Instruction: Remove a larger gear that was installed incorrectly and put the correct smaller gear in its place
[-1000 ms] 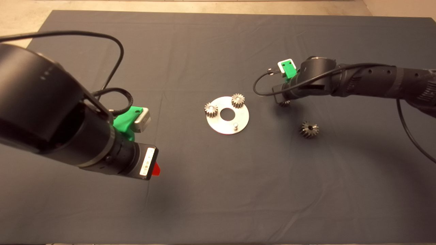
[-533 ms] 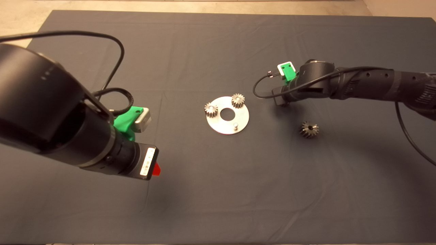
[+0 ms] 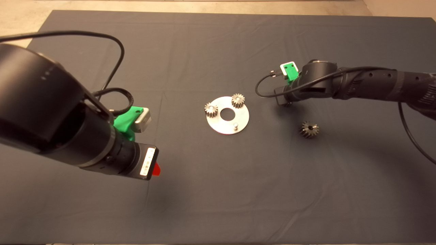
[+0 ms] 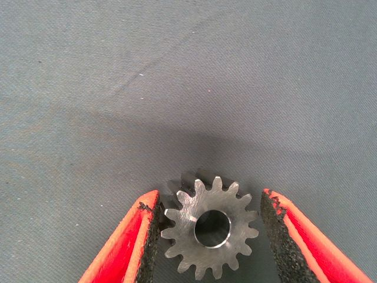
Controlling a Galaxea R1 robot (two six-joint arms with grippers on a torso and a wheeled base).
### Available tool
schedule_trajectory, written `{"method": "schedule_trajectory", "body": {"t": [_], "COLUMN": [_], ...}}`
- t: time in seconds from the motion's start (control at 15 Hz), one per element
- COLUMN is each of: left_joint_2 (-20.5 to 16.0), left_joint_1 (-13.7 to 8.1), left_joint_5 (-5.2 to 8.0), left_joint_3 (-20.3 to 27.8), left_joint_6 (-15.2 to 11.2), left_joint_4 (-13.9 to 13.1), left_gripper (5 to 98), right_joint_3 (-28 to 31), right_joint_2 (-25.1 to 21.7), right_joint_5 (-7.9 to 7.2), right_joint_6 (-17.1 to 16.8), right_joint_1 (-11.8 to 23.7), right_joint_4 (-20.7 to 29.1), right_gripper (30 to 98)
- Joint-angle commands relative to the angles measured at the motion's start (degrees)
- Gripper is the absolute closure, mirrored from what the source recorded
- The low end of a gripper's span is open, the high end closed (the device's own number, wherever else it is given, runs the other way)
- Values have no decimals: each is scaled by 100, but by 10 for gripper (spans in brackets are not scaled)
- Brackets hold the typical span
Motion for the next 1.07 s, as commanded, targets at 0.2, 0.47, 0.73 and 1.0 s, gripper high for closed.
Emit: {"method": "schedule_trajectory", "body": {"t": [0.2, 0.47, 0.73, 1.0], "left_joint_2": [10, 10, 10, 10], "left_joint_1": [-47, -47, -47, -47], "left_joint_5": [662, 671, 671, 671], "left_joint_3": [78, 60, 52, 43], "left_joint_6": [-3, -3, -3, 6], "left_joint_4": [44, 44, 46, 53], "left_gripper": [444, 444, 444, 444], "right_joint_3": [49, 49, 47, 31], "right_joint_2": [-170, -293, -302, -293], "right_joint_5": [-794, -794, -794, -794], "right_joint_6": [62, 177, 177, 177], "right_joint_1": [53, 62, 62, 62], "right_joint_4": [-159, -148, -148, -140], "right_gripper": [850, 855, 873, 890]}}
